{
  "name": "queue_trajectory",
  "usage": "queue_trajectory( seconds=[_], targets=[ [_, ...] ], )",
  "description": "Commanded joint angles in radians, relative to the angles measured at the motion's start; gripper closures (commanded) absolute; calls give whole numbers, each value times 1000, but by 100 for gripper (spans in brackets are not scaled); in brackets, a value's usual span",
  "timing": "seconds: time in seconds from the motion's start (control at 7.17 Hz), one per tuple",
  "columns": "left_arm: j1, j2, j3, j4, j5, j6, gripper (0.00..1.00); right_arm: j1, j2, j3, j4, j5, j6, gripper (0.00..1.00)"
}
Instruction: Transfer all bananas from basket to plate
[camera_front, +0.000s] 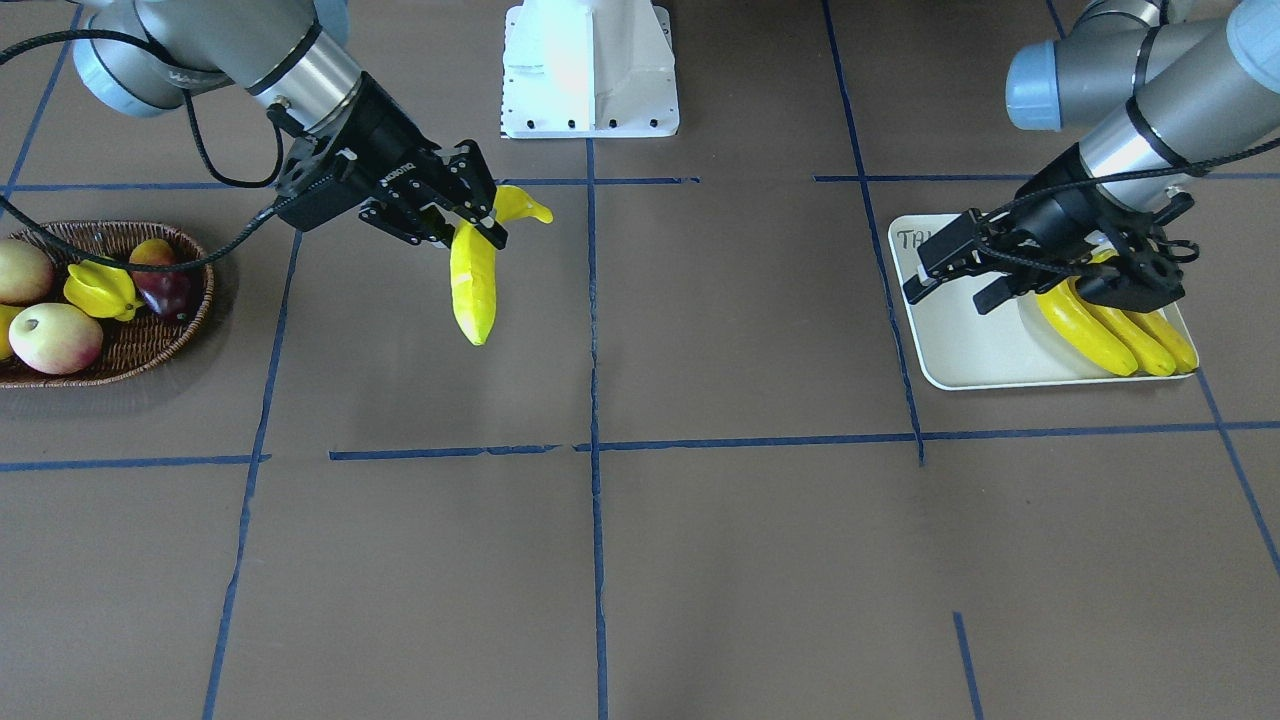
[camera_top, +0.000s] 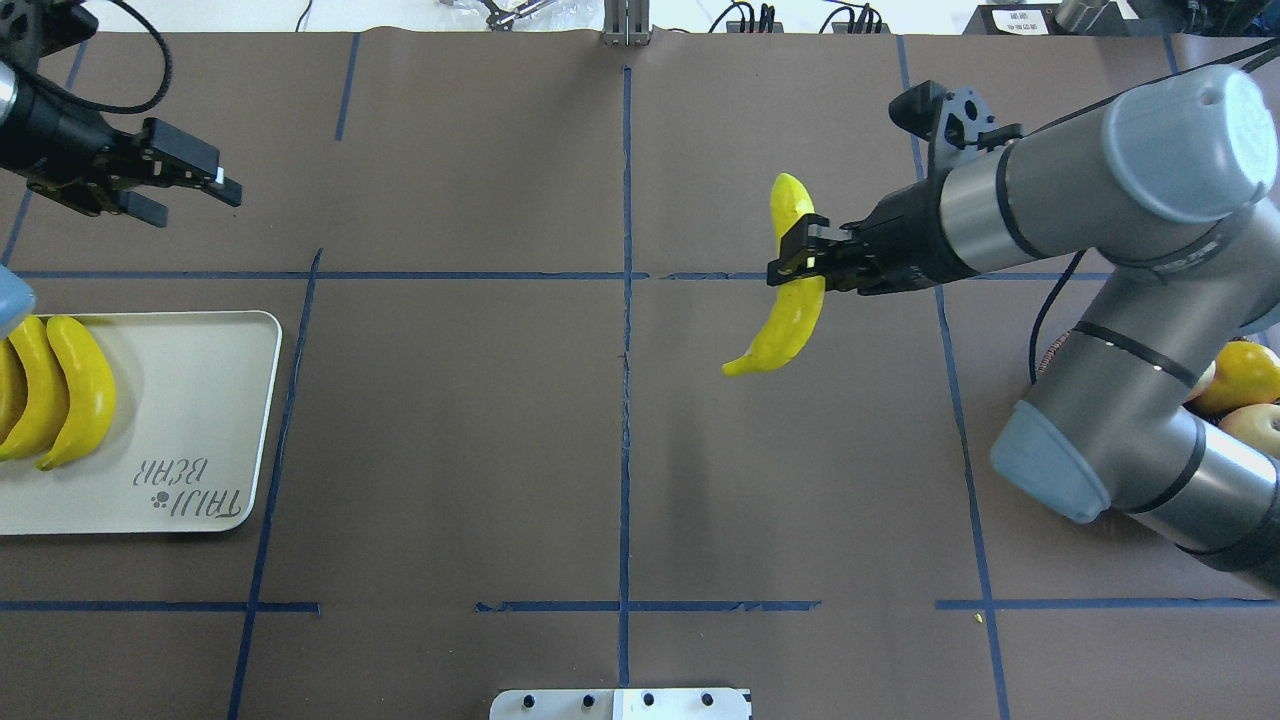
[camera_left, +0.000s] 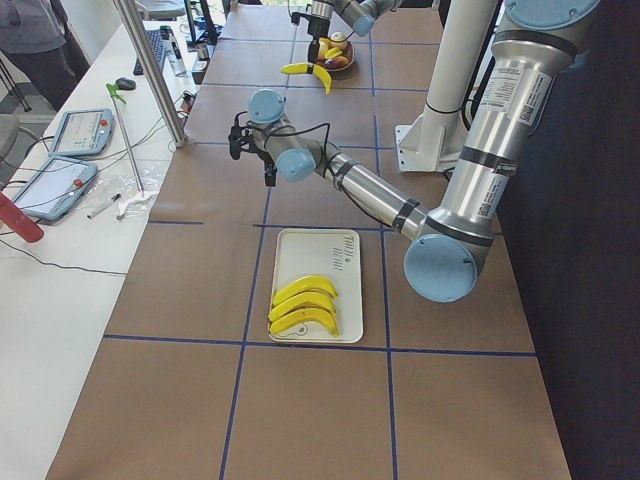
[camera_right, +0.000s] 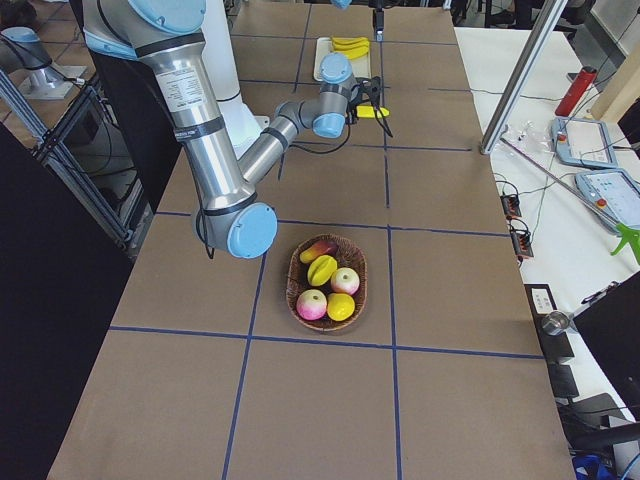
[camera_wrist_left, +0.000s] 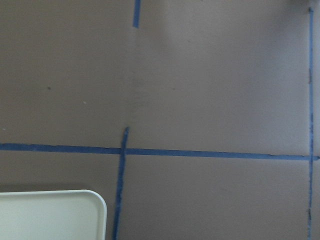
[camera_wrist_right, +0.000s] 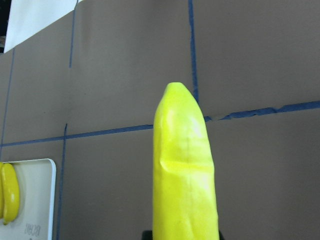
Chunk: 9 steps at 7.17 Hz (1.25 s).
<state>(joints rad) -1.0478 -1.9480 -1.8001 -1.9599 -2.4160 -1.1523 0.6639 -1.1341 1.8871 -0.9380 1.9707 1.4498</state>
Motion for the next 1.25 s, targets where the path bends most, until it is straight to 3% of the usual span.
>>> queue_trajectory(
  seconds=[0.0,0.42,0.84,1.12],
  targets=[
    [63,-127,2,-1,3,-191,0,-67,62,-55,76,-65,37,97],
    [123,-247,19,-1,14,-402,0,-125,100,-56,77,-130,38,96],
    [230,-292,21,-1,124,-483,0,-151,129,-54,79,-165,81,96],
    [262,-293,25,-1,141,-483,0,-156,137,-53,77,-167,83,96]
  ],
)
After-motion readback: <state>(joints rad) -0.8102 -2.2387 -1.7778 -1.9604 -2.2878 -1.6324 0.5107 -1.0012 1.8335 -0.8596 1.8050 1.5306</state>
